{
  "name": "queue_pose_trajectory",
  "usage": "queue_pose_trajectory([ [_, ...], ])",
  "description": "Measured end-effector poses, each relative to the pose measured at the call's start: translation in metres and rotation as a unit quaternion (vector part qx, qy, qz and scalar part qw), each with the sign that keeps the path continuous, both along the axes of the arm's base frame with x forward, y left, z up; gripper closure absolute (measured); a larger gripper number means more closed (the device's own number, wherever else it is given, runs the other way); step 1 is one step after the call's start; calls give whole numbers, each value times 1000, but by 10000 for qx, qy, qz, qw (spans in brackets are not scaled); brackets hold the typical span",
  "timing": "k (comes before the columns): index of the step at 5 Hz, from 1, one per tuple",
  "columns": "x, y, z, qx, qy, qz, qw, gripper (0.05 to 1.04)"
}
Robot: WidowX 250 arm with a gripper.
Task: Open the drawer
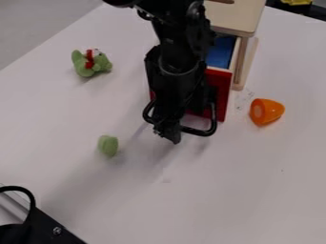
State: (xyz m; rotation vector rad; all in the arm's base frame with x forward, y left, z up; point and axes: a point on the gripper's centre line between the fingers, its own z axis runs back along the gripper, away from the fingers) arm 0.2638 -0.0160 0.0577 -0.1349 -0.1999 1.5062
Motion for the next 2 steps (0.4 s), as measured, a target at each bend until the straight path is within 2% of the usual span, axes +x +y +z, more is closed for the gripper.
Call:
queue_pose_trajectory([
  [1,-5,7,24,189,-189,-8,9996,85],
  [2,-13,14,56,447,-221,-118,9987,85],
])
